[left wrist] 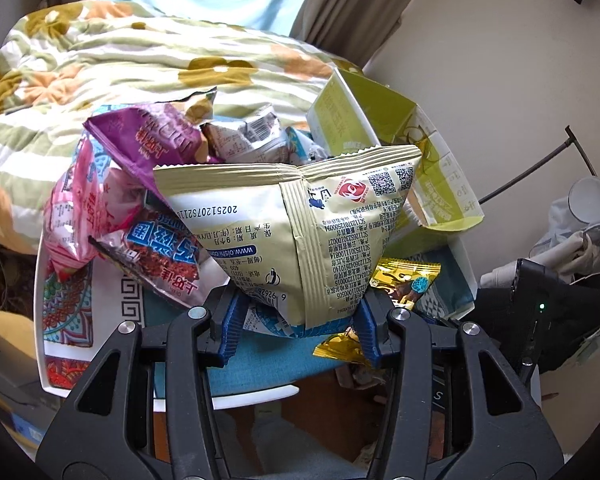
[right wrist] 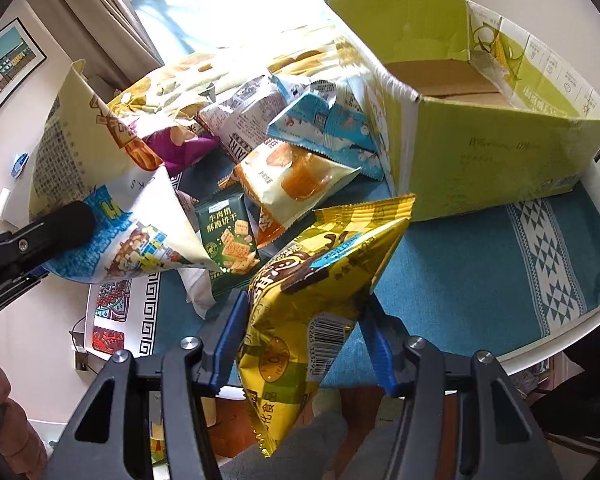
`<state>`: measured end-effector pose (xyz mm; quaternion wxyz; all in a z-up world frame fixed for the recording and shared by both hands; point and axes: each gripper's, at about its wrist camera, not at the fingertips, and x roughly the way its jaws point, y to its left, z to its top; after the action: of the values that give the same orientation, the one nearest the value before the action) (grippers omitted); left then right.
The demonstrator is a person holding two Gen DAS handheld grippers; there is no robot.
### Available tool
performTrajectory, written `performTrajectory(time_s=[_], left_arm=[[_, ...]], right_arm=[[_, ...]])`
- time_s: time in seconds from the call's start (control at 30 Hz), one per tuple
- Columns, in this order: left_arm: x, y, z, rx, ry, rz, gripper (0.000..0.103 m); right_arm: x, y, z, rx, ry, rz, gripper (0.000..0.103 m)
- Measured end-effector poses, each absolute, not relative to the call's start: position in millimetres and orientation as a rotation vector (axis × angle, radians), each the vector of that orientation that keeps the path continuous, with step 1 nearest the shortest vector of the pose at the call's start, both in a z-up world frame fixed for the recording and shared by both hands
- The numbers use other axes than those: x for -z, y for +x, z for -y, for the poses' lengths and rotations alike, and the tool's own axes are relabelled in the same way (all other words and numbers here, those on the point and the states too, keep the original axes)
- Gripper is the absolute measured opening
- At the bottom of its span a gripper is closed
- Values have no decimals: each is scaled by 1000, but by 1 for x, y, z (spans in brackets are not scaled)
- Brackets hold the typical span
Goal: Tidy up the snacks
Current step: 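Carry both bags over the box while the left tool releases the beige bag inside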
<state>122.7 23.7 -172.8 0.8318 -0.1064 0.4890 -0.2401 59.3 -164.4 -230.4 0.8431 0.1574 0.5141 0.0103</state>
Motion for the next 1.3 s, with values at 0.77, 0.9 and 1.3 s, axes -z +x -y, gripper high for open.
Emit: performTrajectory(time_s=[0.77, 0.9, 1.3], left_arm=[[92, 219, 81, 545, -132, -909, 43], [94, 249, 132, 539, -155, -936, 43], [160, 332, 275, 443, -56, -1116, 43]], right_arm=[[98, 121, 246, -34, 243, -843, 52], [97, 150, 287, -56, 231, -845, 52], [125, 226, 393, -119, 190, -933, 52]])
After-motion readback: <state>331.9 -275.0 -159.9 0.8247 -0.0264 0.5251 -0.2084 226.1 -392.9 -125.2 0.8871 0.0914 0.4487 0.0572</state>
